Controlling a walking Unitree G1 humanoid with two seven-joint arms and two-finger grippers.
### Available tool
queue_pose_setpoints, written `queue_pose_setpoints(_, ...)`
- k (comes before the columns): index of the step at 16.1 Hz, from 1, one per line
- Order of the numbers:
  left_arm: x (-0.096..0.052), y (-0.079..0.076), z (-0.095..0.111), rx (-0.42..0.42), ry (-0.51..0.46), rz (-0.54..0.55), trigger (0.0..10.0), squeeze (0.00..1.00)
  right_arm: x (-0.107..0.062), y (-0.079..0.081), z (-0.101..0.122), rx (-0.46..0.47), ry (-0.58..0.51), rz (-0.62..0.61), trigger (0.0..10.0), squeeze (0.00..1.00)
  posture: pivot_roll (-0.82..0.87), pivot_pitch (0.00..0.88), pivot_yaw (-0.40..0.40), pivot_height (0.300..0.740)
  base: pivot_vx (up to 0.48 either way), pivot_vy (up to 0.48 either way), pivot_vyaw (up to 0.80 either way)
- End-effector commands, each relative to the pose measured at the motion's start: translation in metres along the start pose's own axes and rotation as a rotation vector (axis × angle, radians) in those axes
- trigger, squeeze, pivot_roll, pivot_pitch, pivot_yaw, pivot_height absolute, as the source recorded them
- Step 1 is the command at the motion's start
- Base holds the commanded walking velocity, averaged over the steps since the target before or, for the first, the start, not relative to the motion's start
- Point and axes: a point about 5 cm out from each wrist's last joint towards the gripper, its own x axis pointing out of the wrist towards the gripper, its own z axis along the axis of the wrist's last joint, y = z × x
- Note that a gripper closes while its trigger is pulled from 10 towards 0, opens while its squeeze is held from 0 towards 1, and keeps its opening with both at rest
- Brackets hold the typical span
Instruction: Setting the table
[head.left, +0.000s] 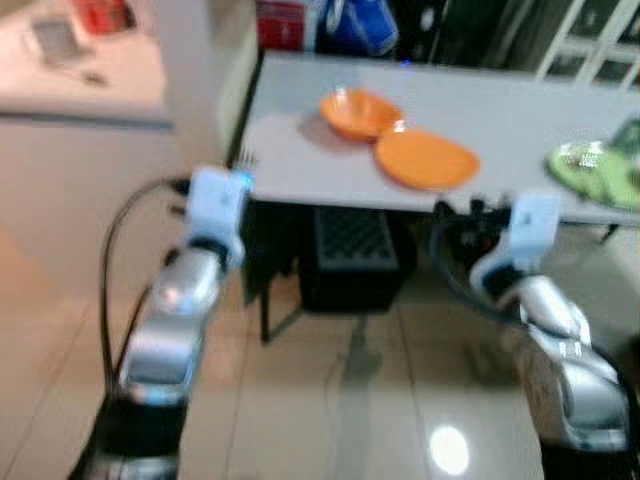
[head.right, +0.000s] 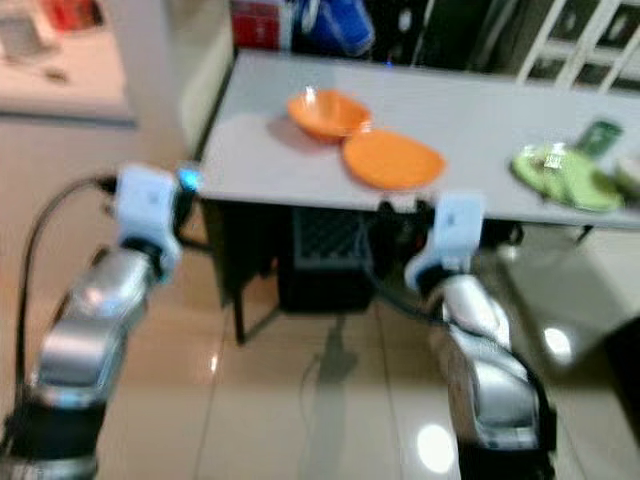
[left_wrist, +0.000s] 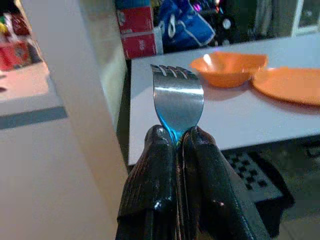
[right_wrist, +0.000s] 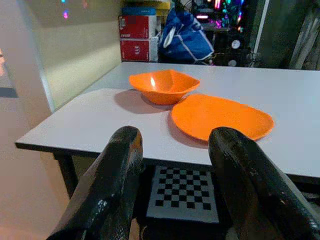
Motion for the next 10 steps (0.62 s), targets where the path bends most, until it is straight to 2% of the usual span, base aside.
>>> queue_pose_setpoints(1,0.004,-0.009,0.005,-0.002,-0.019,-0.022,10.0,0.0,-0.001,-0.008,0.0,-0.006,0.014,-0.021,10.0,0.0,0.02,0.0,-0.042,0.74,0.0,-0.472,0.0)
queue_pose_setpoints(3,0.002,-0.009,0.005,-0.003,-0.02,-0.002,10.0,0.0,0.0,-0.009,-0.002,0.002,0.019,-0.025,10.0,0.0,0.03,0.0,-0.046,0.74,0.0,-0.422,0.0)
queue_pose_setpoints(5,0.0,0.007,-0.002,-0.053,0.021,0.124,10.0,0.0,0.002,-0.002,-0.001,0.017,0.018,-0.005,10.0,0.0,0.02,0.0,-0.039,0.74,0.0,0.0,0.0)
queue_pose_setpoints(7,0.002,0.016,0.0,-0.033,-0.001,0.192,10.0,0.0,0.001,-0.001,-0.001,0.032,0.021,0.004,10.0,0.0,0.02,0.0,-0.04,0.74,0.0,0.0,0.0)
queue_pose_setpoints(10,0.004,0.017,0.003,-0.023,-0.015,0.179,10.0,0.0,0.004,-0.005,-0.004,0.052,0.028,-0.017,10.0,0.0,0.04,0.0,-0.04,0.74,0.0,0.0,0.0)
